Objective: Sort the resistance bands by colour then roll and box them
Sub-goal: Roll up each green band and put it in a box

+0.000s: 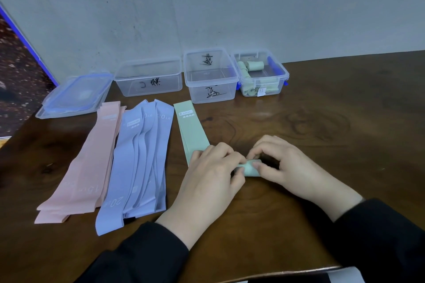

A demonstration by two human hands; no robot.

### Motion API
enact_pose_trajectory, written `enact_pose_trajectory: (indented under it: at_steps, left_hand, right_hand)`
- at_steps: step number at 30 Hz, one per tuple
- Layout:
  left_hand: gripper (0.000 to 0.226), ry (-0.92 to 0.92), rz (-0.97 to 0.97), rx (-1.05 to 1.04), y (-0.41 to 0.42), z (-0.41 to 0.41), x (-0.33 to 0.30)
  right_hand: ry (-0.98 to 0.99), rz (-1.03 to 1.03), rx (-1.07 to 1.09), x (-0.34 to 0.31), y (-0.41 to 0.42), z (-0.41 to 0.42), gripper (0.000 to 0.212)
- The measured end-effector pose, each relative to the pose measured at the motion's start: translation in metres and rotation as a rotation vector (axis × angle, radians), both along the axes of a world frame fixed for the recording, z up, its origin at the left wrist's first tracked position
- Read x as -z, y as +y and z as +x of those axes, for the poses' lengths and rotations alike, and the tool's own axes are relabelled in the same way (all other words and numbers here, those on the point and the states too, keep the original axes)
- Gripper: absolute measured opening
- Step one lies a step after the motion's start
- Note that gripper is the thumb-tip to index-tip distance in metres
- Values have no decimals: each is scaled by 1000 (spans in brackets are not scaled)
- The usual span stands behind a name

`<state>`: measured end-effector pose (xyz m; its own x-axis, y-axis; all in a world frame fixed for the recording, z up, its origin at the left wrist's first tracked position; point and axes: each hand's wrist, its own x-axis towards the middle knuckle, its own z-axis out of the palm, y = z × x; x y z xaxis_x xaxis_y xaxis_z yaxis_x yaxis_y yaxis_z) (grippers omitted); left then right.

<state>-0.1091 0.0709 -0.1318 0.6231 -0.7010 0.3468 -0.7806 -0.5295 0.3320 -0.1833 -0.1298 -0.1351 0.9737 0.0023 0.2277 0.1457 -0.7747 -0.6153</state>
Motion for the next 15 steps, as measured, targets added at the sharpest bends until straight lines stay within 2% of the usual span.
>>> enact_pose_trajectory:
  at_steps: [6, 11, 15]
  left_hand:
    - [30, -10, 60, -9, -1, 3, 1]
    - [40, -46, 120, -46, -7, 4, -1]
    - [38, -66, 165, -86, -14, 1, -5]
  right_hand:
    - [-33, 43, 54, 4, -1, 0, 10]
    - [-1, -16, 47, 6, -3, 1, 30]
    - [4, -45, 59, 8, -3, 3, 33]
